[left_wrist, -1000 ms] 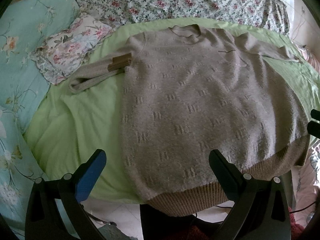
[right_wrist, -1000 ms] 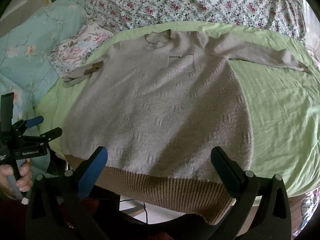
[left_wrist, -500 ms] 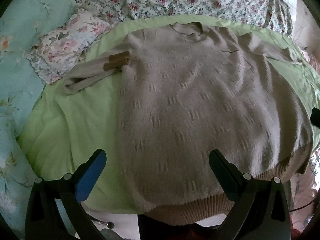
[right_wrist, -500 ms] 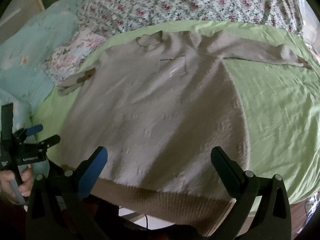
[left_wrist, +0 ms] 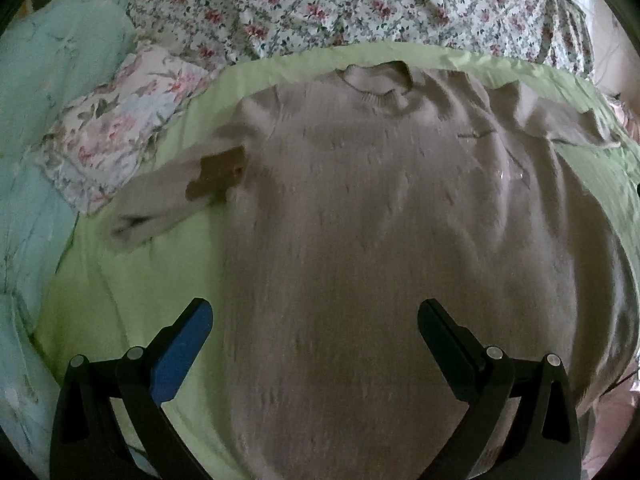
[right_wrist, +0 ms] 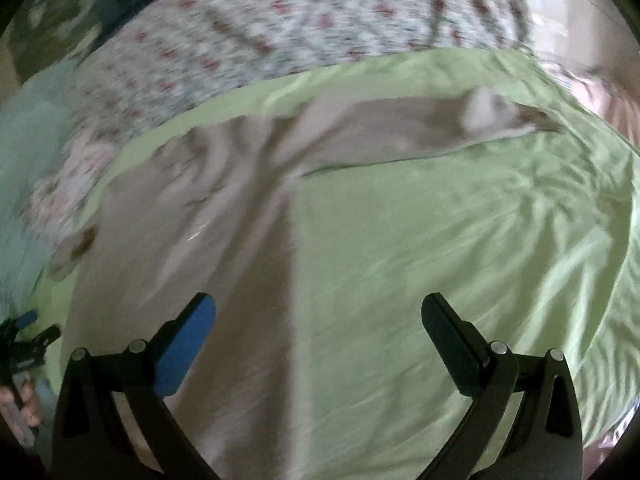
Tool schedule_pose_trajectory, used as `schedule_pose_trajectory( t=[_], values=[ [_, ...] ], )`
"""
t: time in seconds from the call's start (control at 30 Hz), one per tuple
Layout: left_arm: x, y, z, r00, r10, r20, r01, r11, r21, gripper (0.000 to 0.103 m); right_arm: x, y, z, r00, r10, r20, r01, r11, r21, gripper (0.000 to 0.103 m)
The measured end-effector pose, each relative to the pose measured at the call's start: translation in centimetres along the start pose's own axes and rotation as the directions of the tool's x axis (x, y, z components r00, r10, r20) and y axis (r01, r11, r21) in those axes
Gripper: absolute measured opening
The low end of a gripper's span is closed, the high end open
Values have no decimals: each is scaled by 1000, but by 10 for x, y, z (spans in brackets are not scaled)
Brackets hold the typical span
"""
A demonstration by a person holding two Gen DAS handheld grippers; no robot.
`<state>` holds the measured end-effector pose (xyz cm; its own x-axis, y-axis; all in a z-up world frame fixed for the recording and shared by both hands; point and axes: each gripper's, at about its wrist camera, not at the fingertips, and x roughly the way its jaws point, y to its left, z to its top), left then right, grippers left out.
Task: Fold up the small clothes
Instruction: 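Grasp the brown sleeve cuff with the right gripper and lift it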
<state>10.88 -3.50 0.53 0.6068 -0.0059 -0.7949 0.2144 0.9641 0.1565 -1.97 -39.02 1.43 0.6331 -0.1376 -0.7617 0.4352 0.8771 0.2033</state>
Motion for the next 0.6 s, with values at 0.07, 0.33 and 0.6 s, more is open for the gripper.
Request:
schedule_pose_trajectory(
  t=[0.07, 0.33, 0.6],
  values=[
    [3, -1, 10, 1000, -4, 4, 4, 1000, -4, 103, 7, -27, 18, 1000, -3, 12, 2, 999, 53, 103],
    [25, -13, 32, 999, -11, -32, 11, 1000, -12, 103, 38, -152, 96, 990, -127, 68, 95, 931, 353, 72],
    [50, -23, 43, 996, -36, -82, 32, 999, -41, 103, 86, -237, 145, 969, -244, 43, 182, 819, 544, 61]
  ],
)
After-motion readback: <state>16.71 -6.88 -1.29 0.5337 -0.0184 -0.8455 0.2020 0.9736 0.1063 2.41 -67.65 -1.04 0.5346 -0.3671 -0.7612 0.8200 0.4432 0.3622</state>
